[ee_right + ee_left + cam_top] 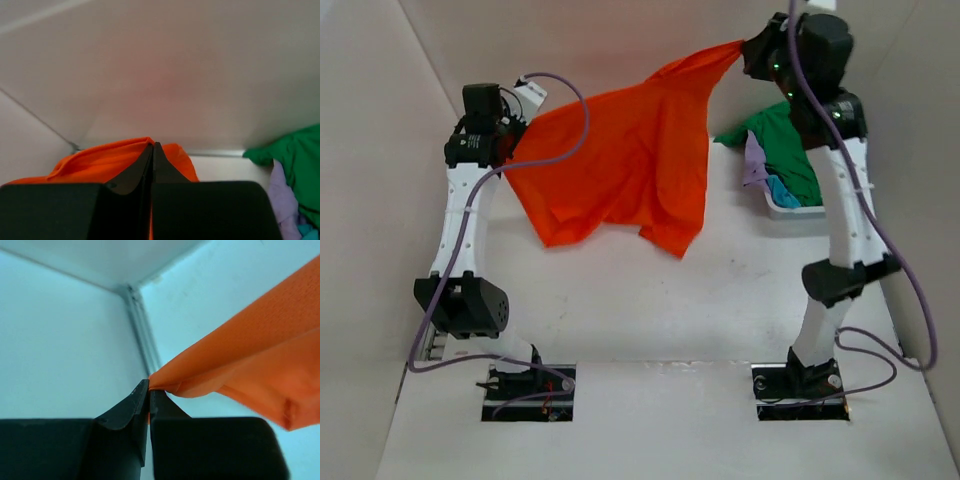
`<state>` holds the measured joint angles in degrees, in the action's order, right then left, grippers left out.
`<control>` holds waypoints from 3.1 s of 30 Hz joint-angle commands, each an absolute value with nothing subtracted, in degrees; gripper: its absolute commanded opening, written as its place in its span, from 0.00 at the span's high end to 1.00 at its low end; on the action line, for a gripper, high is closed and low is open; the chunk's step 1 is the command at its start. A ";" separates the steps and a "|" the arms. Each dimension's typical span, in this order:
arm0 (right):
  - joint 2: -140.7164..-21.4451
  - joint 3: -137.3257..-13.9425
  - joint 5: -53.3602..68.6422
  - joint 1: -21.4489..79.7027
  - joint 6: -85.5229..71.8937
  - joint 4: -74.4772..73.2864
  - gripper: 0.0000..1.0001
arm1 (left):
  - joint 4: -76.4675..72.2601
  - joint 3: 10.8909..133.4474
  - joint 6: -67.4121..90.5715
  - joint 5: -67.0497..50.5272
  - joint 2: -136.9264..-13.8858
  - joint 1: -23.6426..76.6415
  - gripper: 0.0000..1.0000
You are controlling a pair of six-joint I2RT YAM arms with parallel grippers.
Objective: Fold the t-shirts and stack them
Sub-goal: Flatten out the tshirt
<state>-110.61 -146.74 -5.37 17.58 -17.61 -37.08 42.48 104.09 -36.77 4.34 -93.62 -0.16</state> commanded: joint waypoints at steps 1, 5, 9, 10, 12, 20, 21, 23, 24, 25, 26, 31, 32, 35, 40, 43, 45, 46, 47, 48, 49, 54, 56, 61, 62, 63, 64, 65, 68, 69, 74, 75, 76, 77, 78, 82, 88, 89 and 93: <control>-103.12 -138.81 -6.24 19.03 -15.29 -32.87 1.00 | 41.84 105.57 -42.97 7.38 -90.97 0.13 1.00; -89.86 -114.05 -7.20 21.66 -15.73 -25.60 1.00 | 38.85 98.72 -45.79 9.40 -86.49 -1.09 0.99; -77.55 -90.67 -12.03 24.21 -18.27 -21.10 1.00 | 40.78 87.66 -49.47 7.74 -81.05 -1.98 0.97; -75.08 -85.57 -12.48 24.73 -19.15 -21.09 1.00 | 41.91 82.32 -50.96 6.86 -79.03 -1.37 0.97; -71.38 -77.29 -12.66 26.05 -21.08 -21.53 1.00 | 43.24 74.30 -52.47 5.28 -76.30 0.21 0.96; -65.57 -56.19 -11.87 35.10 -30.92 -24.70 1.00 | 54.30 49.94 -54.05 -1.49 -68.56 9.18 0.84; -65.48 -54.68 -11.52 35.81 -31.81 -24.70 1.00 | 55.88 48.70 -54.05 -1.84 -68.03 9.44 0.77; -65.57 -51.17 -10.90 37.30 -34.18 -24.70 1.00 | 57.47 47.90 -53.35 -1.93 -67.41 8.84 0.63; -65.74 -50.02 -10.72 37.66 -35.06 -24.70 1.00 | 57.57 47.90 -53.09 -1.93 -67.24 8.57 0.59; -66.00 -48.79 -10.46 38.01 -35.85 -24.61 1.00 | 57.66 47.73 -52.30 -1.85 -66.89 8.13 0.54; -66.35 -47.47 -10.20 38.19 -36.64 -24.52 1.00 | 57.57 47.64 -51.86 -1.76 -66.71 8.04 0.52; -66.36 -44.65 -9.76 37.93 -37.53 -24.26 1.00 | 55.20 45.62 -48.08 0.70 -68.64 11.02 0.46; -66.01 -44.56 -9.67 37.58 -37.36 -24.26 1.00 | 55.46 45.44 -47.12 0.88 -69.25 12.16 0.47; -64.78 -44.39 -9.67 36.00 -36.92 -24.00 1.00 | 56.25 45.26 -44.74 0.35 -69.52 15.76 0.46; -63.99 -44.03 -9.58 34.41 -36.04 -23.82 1.00 | 56.25 42.72 -42.19 1.05 -72.93 22.97 0.43; -63.20 -43.86 -9.67 34.23 -35.95 -23.82 1.00 | 55.20 41.31 -40.26 2.46 -77.42 24.91 0.45; -62.23 -43.51 -9.84 34.23 -36.30 -23.82 1.00 | 53.19 40.17 -38.68 3.95 -80.14 25.09 0.45; -61.97 -43.24 -9.93 34.14 -36.56 -23.73 1.00 | 52.04 39.73 -38.24 4.91 -81.20 24.83 0.45; -61.79 -43.07 -9.93 33.97 -36.65 -23.56 1.00 | 50.99 39.29 -37.88 5.79 -82.34 24.57 0.46; -61.70 -43.07 -9.84 33.97 -36.82 -23.29 1.00 | 49.50 38.77 -37.36 7.28 -83.83 23.87 0.48; -61.96 -43.07 -9.76 33.97 -36.91 -23.12 1.00 | 48.26 38.67 -37.27 8.25 -85.15 22.99 0.51; -64.86 -45.52 -9.14 33.88 -35.51 -22.41 1.00 | 43.43 43.23 -36.04 11.24 -89.47 16.23 0.93; -65.83 -46.93 -8.79 33.79 -34.55 -22.41 1.00 | 43.50 45.78 -36.91 10.99 -89.30 14.20 0.98; -67.41 -49.39 -7.91 33.79 -33.22 -22.41 1.00 | 48.24 56.75 -42.35 6.26 -86.40 10.68 1.00; -67.85 -49.66 -7.65 33.79 -33.14 -22.24 1.00 | 49.56 59.30 -43.32 4.85 -86.92 10.24 1.00; -68.63 -50.01 -7.47 33.79 -32.96 -21.98 1.00 | 50.61 62.72 -43.94 2.92 -88.05 9.37 1.00; -69.25 -50.18 -7.30 33.79 -32.70 -21.54 1.00 | 51.41 65.62 -44.03 1.60 -89.46 8.66 1.00; -70.21 -50.45 -7.12 33.71 -32.43 -21.01 1.00 | 52.55 69.83 -44.03 -0.25 -92.08 7.44 1.00; -73.20 -51.41 -6.59 33.53 -31.73 -19.08 1.00 | 54.40 79.43 -43.86 -4.30 -99.56 4.36 0.98; -74.34 -51.59 -6.42 33.27 -31.38 -18.20 1.00 | 54.40 81.89 -43.68 -5.00 -102.02 3.65 0.97; -80.94 -54.22 -4.05 31.42 -30.76 -13.72 1.00 | 52.04 92.88 -40.70 -5.63 -110.82 2.42 0.80; -82.08 -54.84 -3.52 31.25 -30.76 -13.10 1.00 | 50.81 94.12 -39.74 -5.36 -111.27 2.15 0.72; -83.05 -55.37 -3.08 31.24 -30.76 -12.66 1.00 | 49.32 95.00 -38.86 -4.84 -111.27 1.80 0.64; -83.75 -55.72 -2.82 31.16 -30.76 -12.40 1.00 | 47.13 95.53 -37.63 -3.53 -111.01 1.28 0.58; -84.46 -55.98 -2.46 31.16 -30.76 -11.96 1.00 | 45.28 95.62 -36.49 -2.21 -110.66 0.75 0.55; -86.31 -56.25 -1.06 30.72 -30.76 -10.99 1.00 | 41.39 95.01 -31.39 1.15 -108.11 -1.89 0.51; -87.54 -56.07 0.44 30.19 -30.76 -10.63 1.00 | 47.45 90.00 -30.24 -8.25 -108.36 -1.89 0.58; -87.63 -56.16 0.61 30.19 -30.76 -10.63 1.00 | 47.81 90.35 -29.19 -9.83 -109.85 -1.89 0.58; -87.37 -56.08 0.88 30.10 -30.76 -10.90 1.00 | 48.51 93.16 -24.88 -15.90 -113.20 -3.65 0.59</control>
